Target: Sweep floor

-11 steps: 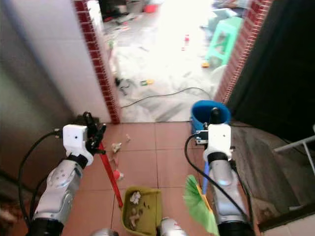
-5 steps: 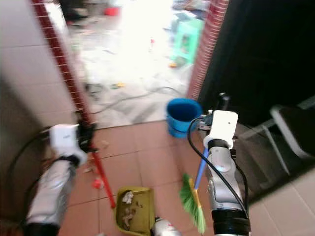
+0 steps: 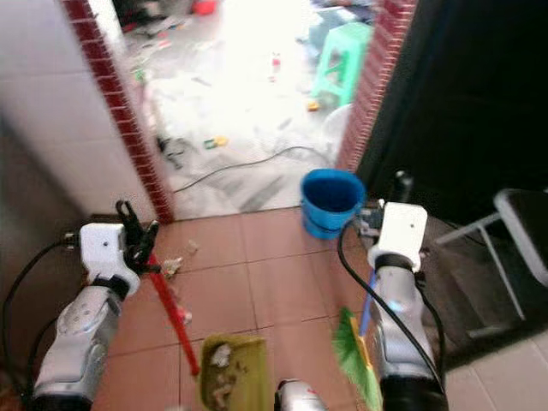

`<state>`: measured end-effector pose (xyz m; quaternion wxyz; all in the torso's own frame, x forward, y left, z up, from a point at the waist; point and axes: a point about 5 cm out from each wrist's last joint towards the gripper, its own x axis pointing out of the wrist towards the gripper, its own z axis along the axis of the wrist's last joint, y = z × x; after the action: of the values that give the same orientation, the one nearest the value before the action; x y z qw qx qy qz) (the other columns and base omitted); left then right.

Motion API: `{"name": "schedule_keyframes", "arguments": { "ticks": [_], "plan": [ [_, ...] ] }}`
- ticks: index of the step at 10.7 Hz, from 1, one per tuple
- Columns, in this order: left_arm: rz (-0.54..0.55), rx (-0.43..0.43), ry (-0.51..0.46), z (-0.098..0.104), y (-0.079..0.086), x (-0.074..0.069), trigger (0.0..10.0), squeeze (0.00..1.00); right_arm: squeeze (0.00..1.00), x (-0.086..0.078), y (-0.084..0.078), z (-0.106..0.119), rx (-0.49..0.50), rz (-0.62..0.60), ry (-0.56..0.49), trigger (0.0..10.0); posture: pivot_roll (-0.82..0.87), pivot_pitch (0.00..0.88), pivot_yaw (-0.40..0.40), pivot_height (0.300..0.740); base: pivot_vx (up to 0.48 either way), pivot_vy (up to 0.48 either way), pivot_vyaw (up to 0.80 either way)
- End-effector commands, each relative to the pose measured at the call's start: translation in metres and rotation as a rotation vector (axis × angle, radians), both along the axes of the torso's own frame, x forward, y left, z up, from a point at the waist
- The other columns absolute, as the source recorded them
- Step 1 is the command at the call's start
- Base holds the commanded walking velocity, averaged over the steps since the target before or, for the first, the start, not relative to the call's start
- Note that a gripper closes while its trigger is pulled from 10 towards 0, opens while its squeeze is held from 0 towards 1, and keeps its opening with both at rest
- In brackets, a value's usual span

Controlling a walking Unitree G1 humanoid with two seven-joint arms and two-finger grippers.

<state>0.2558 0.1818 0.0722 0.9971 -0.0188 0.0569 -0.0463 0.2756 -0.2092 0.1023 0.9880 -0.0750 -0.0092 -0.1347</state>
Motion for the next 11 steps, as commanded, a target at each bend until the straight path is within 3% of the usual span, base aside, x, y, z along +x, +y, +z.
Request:
{"name": "schedule_keyframes", "arguments": {
  "ticks": [1,5,11],
  "plan": [
    [-0.021,0.004,-0.031,0.008,0.0,0.0,10.0,0.0,0.0,0.0,0.0,0.005,-0.003,-0.007,-0.034,10.0,-0.08,0.0,0.034,0.74,0.0,0.0,0.0],
    [-0.046,-0.02,-0.051,0.012,-0.007,0.007,10.0,0.0,0.0,0.004,0.005,0.004,0.016,0.004,-0.032,10.0,-0.08,0.0,0.036,0.74,0.0,0.0,-0.51],
    [-0.054,-0.039,-0.051,0.011,-0.009,0.011,10.0,0.0,0.0,0.004,0.004,0.004,0.029,-0.011,-0.038,10.0,-0.09,0.0,0.049,0.74,0.0,-0.397,0.0]
  ]
}}
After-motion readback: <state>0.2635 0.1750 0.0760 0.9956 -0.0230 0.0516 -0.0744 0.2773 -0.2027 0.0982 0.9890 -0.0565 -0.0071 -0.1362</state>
